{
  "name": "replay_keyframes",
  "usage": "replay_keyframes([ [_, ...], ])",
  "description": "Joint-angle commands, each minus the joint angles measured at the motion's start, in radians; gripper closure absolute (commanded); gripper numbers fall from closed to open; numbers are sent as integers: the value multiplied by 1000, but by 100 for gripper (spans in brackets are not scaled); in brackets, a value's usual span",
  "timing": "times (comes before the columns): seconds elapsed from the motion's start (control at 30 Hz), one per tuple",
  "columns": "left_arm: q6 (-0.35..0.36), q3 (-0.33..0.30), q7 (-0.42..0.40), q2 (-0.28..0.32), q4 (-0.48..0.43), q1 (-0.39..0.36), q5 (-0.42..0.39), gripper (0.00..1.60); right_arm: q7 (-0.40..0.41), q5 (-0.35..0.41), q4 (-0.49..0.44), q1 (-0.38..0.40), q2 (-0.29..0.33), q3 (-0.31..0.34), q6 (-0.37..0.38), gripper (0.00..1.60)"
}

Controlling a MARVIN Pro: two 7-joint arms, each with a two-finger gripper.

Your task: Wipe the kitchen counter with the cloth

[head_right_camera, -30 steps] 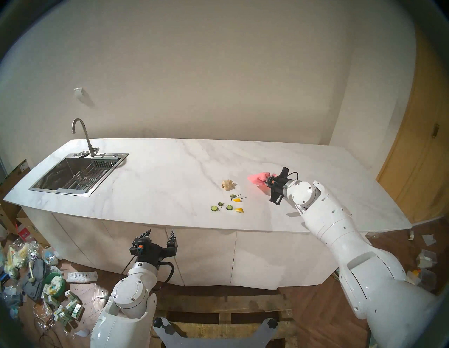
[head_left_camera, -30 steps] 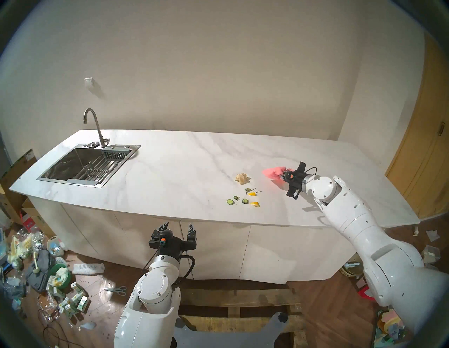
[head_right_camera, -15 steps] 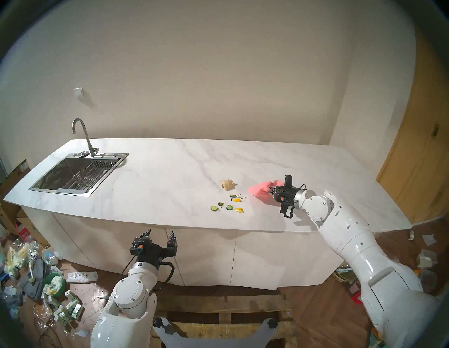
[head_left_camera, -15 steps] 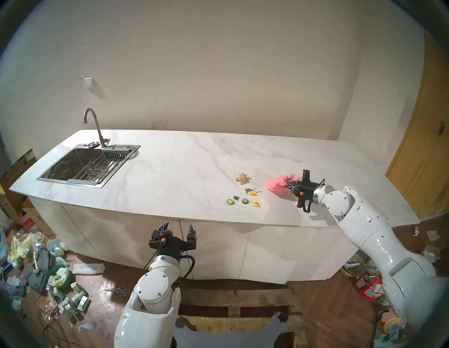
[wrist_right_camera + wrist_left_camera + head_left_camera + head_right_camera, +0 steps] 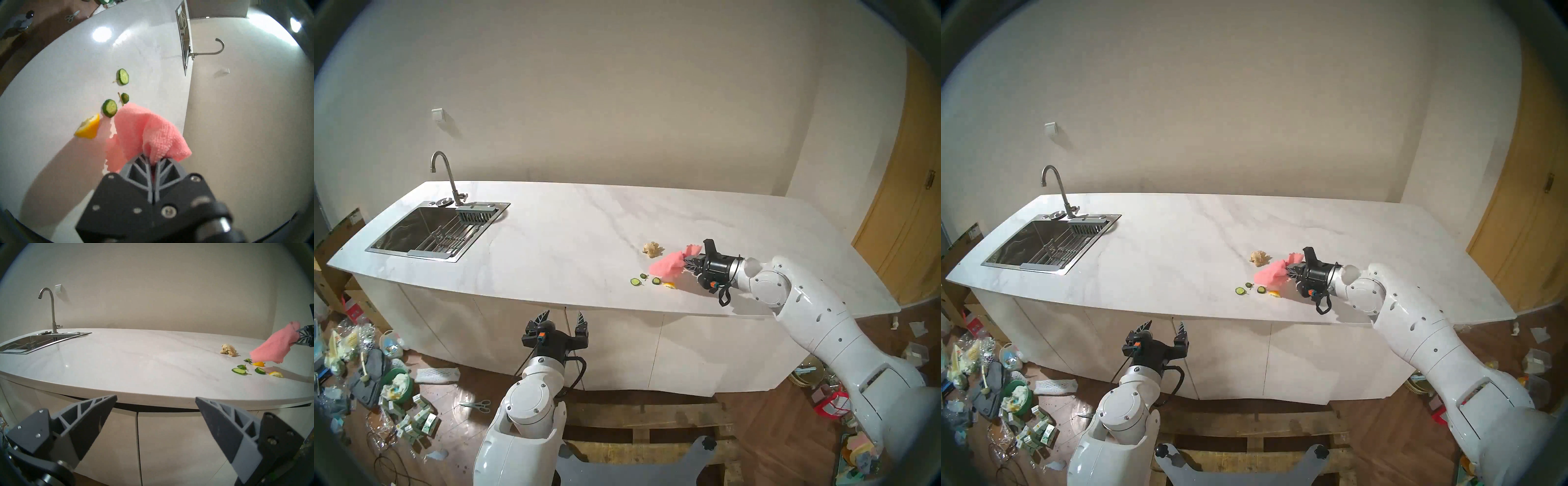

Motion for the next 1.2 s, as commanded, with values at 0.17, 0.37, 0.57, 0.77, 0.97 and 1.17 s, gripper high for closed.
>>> replay_keyframes([
  [0.17,-7,2,-8,3,-34,0,-3,0,-31,-21,-177,-51,101,77,65,160],
  [0.37,-7,2,-8,3,-35,0,-4,0,-26,-19,-221,-123,128,163,160,160],
  [0.57,-6,2,-10,4,-38,2,-5,0,-17,-6,-189,-181,13,244,252,160],
  [0.77,-6,2,-10,5,-39,3,-6,0,42,-68,-194,-137,-13,154,317,160],
  [0.97,-5,3,-10,6,-40,3,-8,0,97,-49,-154,-127,-72,119,350,160],
  [1.17,-5,3,-10,8,-41,4,-9,0,77,-59,-73,-103,-105,110,371,160],
])
